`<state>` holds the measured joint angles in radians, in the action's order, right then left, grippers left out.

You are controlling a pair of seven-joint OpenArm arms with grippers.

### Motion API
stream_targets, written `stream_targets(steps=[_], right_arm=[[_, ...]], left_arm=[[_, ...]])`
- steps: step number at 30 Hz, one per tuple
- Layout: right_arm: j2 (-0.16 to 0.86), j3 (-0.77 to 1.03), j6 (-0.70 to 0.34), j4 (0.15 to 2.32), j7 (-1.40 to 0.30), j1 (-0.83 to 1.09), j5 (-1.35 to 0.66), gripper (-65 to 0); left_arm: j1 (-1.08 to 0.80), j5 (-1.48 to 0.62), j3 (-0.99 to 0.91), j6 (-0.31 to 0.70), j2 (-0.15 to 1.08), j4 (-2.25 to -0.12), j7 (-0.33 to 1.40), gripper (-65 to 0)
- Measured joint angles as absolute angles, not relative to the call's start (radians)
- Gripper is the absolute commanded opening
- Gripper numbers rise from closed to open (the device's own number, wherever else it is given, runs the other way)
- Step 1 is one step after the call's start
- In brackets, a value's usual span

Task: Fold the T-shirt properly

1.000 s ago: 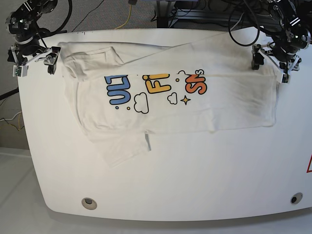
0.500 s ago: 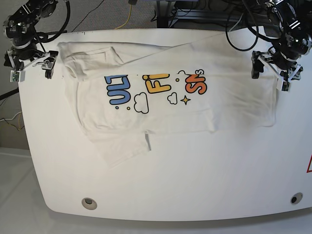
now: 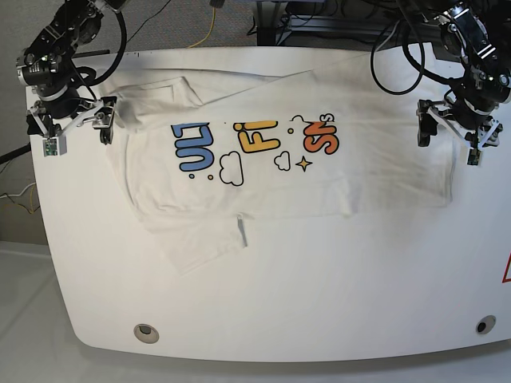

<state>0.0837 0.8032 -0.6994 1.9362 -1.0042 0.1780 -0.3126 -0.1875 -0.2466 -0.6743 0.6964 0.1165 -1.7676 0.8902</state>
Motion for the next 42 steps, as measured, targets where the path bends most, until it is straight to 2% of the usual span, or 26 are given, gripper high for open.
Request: stream_targets(steps=[18,22,42], right_arm=[[0.089,0.609,-0.699,1.936,-1.052,0.062,-0.310,-0.9],[0.086,0.552,-0.700,1.936,-1.052,0.052,-0.318,-0.9],[0.089,0.549,-0.699,1.936,-1.056,0.032,-0.310,-0.9]], left_arm=[[-0.120,-0.247,-0.678,0.696,0.174,-1.774,0.889,-6.5],[-0.120,-0.247,-0.677,0.670,0.181,-1.774,0.890,-6.5],[-0.121,-0.247,-0.673,0.663,0.192,-1.773,0.857,-6.5]])
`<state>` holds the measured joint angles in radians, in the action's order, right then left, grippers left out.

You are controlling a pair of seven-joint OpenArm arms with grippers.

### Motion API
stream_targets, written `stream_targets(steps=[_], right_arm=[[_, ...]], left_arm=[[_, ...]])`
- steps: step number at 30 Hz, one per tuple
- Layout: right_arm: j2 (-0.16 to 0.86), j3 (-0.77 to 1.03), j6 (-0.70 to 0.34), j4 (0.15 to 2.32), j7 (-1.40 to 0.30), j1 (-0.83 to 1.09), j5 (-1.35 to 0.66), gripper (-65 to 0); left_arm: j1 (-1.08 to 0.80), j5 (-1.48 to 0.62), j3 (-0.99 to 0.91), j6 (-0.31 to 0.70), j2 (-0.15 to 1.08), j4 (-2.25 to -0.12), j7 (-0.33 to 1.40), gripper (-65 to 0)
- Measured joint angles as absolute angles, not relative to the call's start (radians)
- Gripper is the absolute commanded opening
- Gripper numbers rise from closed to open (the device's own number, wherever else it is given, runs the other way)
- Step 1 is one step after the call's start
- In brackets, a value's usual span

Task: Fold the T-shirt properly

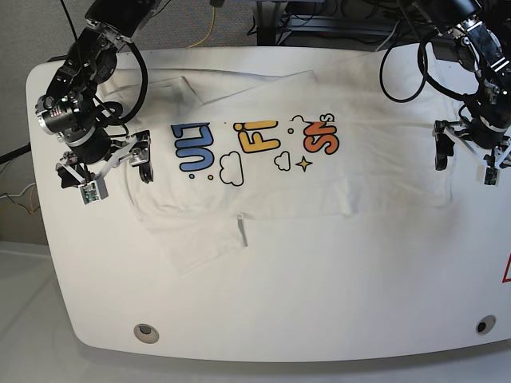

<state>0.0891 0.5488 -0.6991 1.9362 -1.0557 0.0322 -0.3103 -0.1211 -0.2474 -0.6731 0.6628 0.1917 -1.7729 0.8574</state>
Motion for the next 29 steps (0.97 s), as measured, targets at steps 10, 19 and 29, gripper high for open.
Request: stream_targets(steps=[10,19,29], right_arm=[[0.088,0.548,-0.699,1.936,-1.056,0.032,-0.310,-0.9],[0.086,0.548,-0.699,1.936,-1.056,0.033,-0.311,-0.9],[0.083,0.549,-0.699,1.935,-1.058,0.059,-0.310,-0.9]], left_arm=[[-0.121,-0.247,-0.673,0.663,0.189,-1.773,0.845,-6.5],[-0.123,-0.247,-0.674,0.662,0.189,-1.773,0.845,-6.5],[-0.157,-0.245,-0.674,0.663,0.187,-1.772,0.846,-6.5]])
